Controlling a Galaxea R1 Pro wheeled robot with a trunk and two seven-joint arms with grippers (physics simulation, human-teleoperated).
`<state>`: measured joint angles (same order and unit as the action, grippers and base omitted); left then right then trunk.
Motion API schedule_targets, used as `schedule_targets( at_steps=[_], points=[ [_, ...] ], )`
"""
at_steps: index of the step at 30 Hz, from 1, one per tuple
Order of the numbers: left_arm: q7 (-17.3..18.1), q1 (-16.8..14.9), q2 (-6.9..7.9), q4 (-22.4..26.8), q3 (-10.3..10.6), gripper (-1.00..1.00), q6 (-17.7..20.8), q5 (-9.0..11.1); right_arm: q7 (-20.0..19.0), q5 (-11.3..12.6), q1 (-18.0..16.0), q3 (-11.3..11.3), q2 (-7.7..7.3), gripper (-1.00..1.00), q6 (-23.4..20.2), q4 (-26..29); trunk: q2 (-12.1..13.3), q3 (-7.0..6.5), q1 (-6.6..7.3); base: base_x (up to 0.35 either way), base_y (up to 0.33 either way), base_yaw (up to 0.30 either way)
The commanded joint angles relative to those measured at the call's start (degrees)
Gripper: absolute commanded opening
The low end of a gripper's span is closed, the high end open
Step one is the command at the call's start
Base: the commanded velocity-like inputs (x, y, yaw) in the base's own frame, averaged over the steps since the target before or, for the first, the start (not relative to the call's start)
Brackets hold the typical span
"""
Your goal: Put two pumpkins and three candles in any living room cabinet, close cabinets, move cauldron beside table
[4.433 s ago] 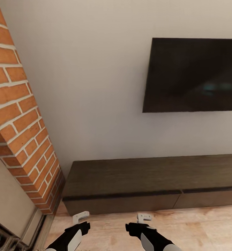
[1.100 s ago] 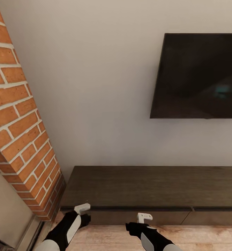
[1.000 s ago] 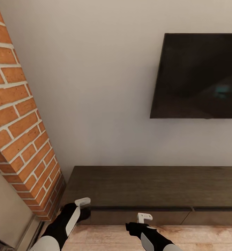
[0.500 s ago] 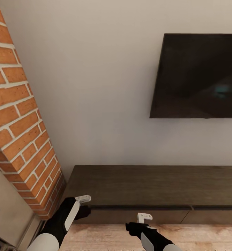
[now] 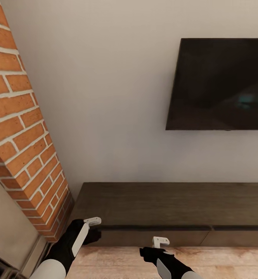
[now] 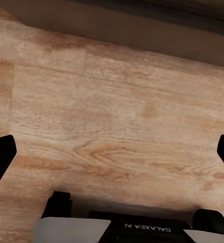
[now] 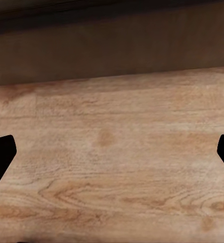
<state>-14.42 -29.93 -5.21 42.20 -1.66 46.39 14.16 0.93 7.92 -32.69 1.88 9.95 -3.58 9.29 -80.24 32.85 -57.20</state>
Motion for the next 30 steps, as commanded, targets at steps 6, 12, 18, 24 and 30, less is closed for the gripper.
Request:
schedule_targets(
  at_steps=[6,12,18,24,30],
  points=[
    [-0.5,0.0,-0.06,0.1,-0.2,1.00,0.3,0.6,-0.2,2.1,0.0,-0.5,0.04,1.00,-0.3,0.1,0.0,0.06,0.01,-0.159,0.000,0.000],
    [-0.4,0.0,0.01,0.1,-0.1,1.00,0.3,0.6,-4.0,5.8,0.0,-1.2,0.04,1.00,-0.3,0.1,0.0,0.06,0.01,-0.054,0.000,0.000],
    [-0.4,0.0,-0.09,0.1,0.0,1.00,0.3,0.6,-6.9,7.1,0.0,-1.6,0.04,1.00,-0.4,0.1,0.0,0.06,0.01,-0.007,0.000,0.000],
    [-0.4,0.0,-0.14,0.2,0.0,1.00,0.9,0.6,-8.4,11.5,0.0,-1.7,-0.08,1.00,-0.4,0.1,0.0,0.06,0.01,0.000,0.000,0.000],
    [-0.4,0.0,-0.15,0.5,-0.1,1.00,2.1,0.8,-10.4,13.4,0.0,-1.6,-0.43,1.00,-0.4,-0.1,0.0,0.06,0.01,0.000,0.000,0.000]
  ],
)
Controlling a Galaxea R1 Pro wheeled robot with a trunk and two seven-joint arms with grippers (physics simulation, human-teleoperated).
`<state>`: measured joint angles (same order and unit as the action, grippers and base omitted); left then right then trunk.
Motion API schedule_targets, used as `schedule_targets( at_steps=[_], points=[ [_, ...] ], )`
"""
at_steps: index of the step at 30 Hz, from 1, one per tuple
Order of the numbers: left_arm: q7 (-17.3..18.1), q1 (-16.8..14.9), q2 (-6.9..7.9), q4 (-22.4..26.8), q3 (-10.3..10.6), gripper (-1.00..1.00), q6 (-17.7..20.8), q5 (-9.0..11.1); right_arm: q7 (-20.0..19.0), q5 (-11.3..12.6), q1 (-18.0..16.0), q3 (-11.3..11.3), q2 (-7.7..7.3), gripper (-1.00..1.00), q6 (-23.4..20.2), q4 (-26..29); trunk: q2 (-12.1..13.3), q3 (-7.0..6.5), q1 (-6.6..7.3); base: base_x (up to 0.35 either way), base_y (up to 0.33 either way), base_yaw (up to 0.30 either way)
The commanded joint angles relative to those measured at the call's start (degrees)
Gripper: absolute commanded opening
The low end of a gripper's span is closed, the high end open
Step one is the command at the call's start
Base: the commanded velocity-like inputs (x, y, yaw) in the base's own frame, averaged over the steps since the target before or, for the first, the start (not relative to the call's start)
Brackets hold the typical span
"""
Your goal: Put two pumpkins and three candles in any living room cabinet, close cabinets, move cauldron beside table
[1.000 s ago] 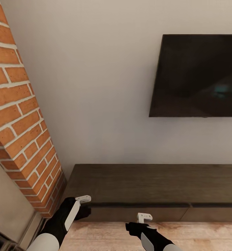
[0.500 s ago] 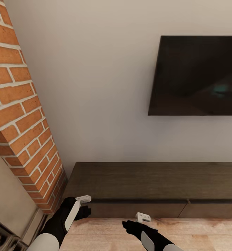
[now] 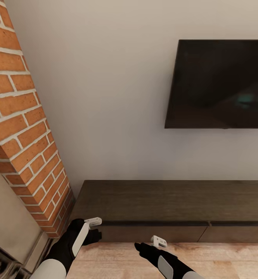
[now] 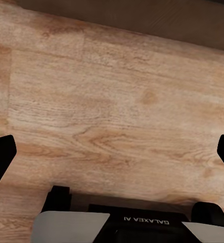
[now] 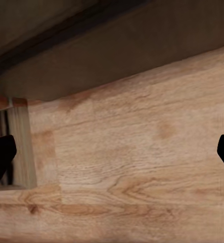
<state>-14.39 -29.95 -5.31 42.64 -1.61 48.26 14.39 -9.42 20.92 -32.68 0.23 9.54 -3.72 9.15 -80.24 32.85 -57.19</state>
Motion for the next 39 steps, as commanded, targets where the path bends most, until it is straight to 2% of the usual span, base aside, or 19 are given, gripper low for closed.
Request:
schedule_targets(
  at_steps=[1,6,9,30,39],
  points=[
    [-0.5,0.0,-0.05,0.1,-0.2,1.00,0.2,0.8,-0.2,0.5,0.0,0.0,-0.03,1.00,-0.3,0.1,0.0,0.05,0.00,0.000,0.000,0.000],
    [-0.5,0.0,0.02,0.2,0.0,1.00,0.4,3.3,-0.5,0.7,0.0,0.0,-0.16,1.00,-0.3,0.1,0.0,0.05,0.00,0.000,0.000,0.000],
    [-0.5,0.0,0.03,0.1,0.1,1.00,0.4,4.1,-0.5,0.7,0.0,0.0,-0.20,1.00,-0.3,0.1,0.0,0.05,0.00,0.000,0.000,0.000],
    [-0.4,0.0,-0.44,0.5,0.4,1.00,0.3,4.4,-0.4,0.7,0.0,0.0,-0.48,1.00,-0.7,0.0,0.0,0.05,0.00,0.000,0.000,0.000],
    [-0.4,0.0,-0.27,1.0,0.3,1.00,0.4,4.5,-0.6,1.0,0.0,0.0,-0.65,1.00,-0.5,-0.1,-3.6,1.67,-1.97,0.000,0.000,0.000]
  ],
)
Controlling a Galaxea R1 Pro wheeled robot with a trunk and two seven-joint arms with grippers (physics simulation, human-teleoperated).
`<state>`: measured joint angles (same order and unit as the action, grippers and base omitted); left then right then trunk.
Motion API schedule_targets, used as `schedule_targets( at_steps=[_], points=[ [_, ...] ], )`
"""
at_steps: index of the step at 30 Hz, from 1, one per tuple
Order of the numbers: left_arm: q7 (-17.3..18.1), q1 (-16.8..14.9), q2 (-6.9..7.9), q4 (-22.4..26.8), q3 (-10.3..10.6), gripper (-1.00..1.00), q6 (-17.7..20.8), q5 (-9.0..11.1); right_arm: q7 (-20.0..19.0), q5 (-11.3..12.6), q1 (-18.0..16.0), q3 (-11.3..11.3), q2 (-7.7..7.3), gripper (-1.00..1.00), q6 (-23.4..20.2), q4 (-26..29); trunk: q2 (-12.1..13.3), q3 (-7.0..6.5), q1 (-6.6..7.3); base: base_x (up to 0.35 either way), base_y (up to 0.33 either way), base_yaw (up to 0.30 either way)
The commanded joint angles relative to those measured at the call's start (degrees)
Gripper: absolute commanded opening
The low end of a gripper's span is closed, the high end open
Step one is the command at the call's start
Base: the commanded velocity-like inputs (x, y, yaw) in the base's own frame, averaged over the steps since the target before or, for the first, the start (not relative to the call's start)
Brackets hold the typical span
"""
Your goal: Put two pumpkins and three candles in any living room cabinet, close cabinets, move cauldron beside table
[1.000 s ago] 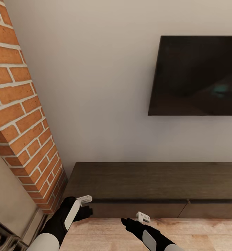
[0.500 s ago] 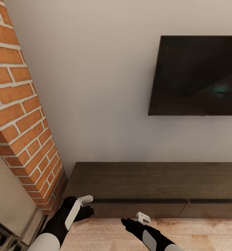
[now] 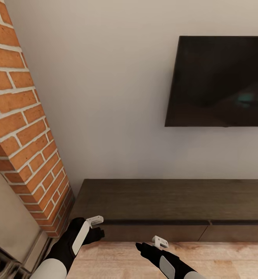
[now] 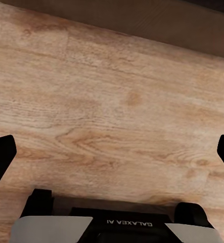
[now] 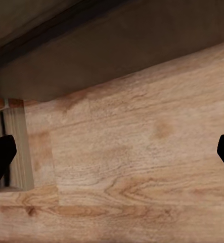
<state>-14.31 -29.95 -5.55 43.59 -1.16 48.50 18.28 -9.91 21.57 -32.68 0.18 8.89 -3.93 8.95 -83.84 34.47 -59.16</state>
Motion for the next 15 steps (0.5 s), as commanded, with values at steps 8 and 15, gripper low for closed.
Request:
schedule_targets(
  at_steps=[8,15],
  points=[
    [-0.5,0.0,-0.03,0.1,-0.2,1.00,0.3,0.7,-5.2,5.2,0.0,0.1,-2.18,1.00,-0.6,-0.4,-3.3,1.50,-1.76,0.000,0.000,0.000],
    [-0.5,0.0,-0.20,3.0,-0.4,1.00,4.8,1.1,-7.3,6.4,0.0,0.0,-3.50,1.00,-0.5,-0.4,-6.1,2.75,-3.30,0.000,0.000,0.000]
  ],
)
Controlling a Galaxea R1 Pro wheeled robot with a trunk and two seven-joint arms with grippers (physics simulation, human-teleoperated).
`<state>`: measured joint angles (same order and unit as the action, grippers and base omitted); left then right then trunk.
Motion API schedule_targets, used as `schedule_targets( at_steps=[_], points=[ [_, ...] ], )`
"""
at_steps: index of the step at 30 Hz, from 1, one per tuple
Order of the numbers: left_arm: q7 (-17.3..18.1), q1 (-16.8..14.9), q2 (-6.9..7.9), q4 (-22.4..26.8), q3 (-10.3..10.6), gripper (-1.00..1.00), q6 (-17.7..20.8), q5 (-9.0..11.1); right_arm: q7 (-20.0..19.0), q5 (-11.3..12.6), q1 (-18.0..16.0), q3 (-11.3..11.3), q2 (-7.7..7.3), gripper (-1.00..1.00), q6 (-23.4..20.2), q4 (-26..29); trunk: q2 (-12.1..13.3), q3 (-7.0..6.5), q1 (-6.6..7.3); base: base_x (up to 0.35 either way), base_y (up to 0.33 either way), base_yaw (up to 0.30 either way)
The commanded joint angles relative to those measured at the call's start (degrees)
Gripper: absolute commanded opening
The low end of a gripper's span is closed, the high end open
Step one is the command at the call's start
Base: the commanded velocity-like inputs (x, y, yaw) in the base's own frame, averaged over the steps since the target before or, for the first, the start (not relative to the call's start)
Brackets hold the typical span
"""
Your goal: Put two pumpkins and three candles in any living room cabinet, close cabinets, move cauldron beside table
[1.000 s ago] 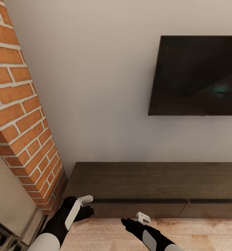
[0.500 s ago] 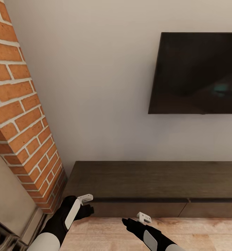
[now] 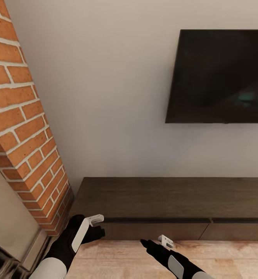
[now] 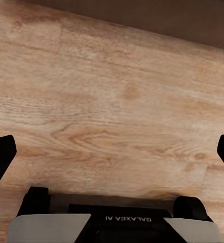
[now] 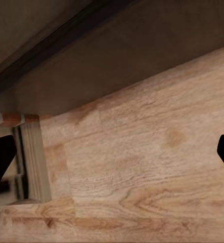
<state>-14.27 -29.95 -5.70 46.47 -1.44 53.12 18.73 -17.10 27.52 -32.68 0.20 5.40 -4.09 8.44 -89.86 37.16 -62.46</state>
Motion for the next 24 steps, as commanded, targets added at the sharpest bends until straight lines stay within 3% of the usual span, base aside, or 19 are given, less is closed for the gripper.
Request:
schedule_targets(
  at_steps=[1,6,17,24],
  points=[
    [-0.5,0.0,0.05,0.3,-0.1,1.00,0.6,1.1,-0.2,1.0,0.0,0.0,-0.05,1.00,-0.3,0.1,-0.4,0.24,-0.22,0.000,0.000,0.000],
    [-0.6,0.0,0.30,0.8,0.0,1.00,1.2,3.5,-1.1,4.2,0.1,0.1,-0.33,1.00,-0.2,0.0,-2.4,1.14,-1.32,-0.157,0.000,0.000],
    [-0.6,0.0,0.42,0.8,-0.1,1.00,1.4,4.1,-6.8,6.0,0.2,0.1,-1.92,1.00,0.0,-1.6,-6.9,3.11,-3.74,-0.077,0.000,0.000],
    [-0.6,0.0,0.43,0.8,0.0,1.00,1.4,4.1,-14.8,12.5,0.2,0.1,-3.97,1.00,0.1,-1.8,-9.7,4.37,-5.27,-0.175,0.000,0.000]
  ],
)
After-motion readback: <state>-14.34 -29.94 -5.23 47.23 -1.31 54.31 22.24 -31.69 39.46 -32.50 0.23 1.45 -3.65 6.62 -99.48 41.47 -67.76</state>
